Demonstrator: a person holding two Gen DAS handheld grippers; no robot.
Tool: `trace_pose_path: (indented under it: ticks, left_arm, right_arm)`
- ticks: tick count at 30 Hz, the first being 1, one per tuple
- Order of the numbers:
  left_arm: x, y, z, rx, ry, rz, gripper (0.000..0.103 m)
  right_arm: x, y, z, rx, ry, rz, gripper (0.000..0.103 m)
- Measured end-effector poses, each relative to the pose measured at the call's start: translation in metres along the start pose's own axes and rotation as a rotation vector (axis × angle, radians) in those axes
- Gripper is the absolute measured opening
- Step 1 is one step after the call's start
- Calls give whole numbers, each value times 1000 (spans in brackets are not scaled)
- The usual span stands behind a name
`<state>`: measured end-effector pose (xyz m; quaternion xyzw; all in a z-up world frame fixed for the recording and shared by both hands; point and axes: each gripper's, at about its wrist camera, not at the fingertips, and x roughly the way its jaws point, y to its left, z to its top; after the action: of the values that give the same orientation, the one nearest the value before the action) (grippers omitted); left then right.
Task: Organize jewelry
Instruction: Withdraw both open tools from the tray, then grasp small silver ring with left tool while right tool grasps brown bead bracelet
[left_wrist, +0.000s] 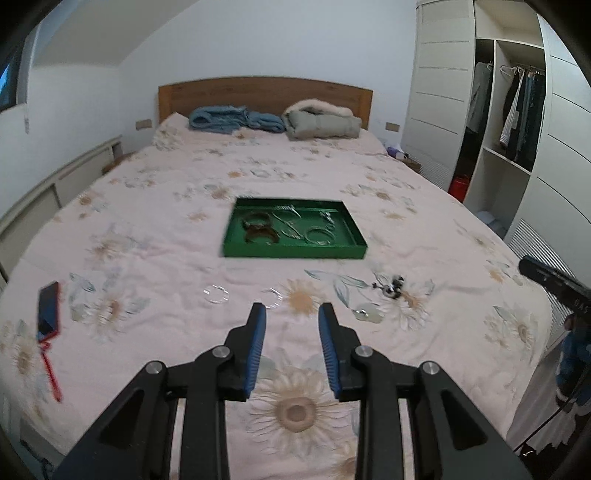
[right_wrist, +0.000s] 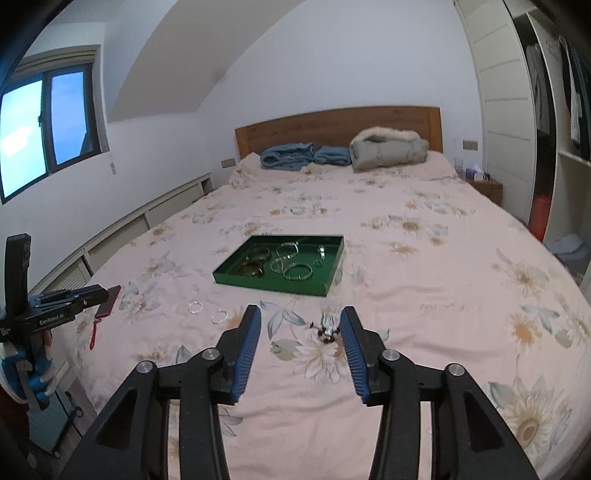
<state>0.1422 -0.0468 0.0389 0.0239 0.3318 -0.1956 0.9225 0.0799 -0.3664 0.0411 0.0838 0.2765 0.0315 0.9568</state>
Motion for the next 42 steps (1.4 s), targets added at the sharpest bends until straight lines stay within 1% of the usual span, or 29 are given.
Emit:
trace_pose_path:
  ticks: [3,5,11,14,20,24,29,32,34,36,37,38,39,41,42]
  left_arm:
    - [32,-12,-7,0,36,-30,28]
    - [58,-23,-12,16,65,-51,28]
    - [127,-61,-20,106,158,-120,28]
    - [160,-77,-24,135,207,-148,28]
    - [215,-96,-34,186,292,-165,28]
    - [242,-99,-38,193,328,-174,28]
    - [259,-98,-34,187,329,-192,28]
    - [263,-96,-35,186,327,-200,26]
    - [263,-95,-37,195,317,-197,21]
    - [261,-93,-38,195,310,-201,19]
    - [260,-93,-37,195,309,-202,19]
    - [259,-92,-37,196,307,-201,19]
    - [258,-92,-37,200,304,-199,19]
    - [254,-93,-37,203,299,-192,19]
    - [252,-92,-36,202,296,-189,19]
  right_arm:
    - [19,-13,-12,15,30,11,47]
    - [41,-26,-22,32,58,26,47]
    - [97,-53,-39,69,131,66,47]
    - [129,-62,-46,93,175,89,47]
    - [185,-68,-57,108,257,126,47]
    - [216,-70,-63,119,303,134,52]
    - [246,-72,-59,120,326,130,52]
    - [258,-71,-54,106,330,129,53]
    - [265,-67,-52,89,334,127,53]
    - [271,-65,-52,74,339,119,50]
    - [274,-64,-52,69,341,113,46]
    - [275,-64,-52,67,340,109,40]
    - [276,-65,-52,70,337,105,29]
    - [273,-67,-52,83,329,105,15]
    - [272,-67,-52,86,323,105,15]
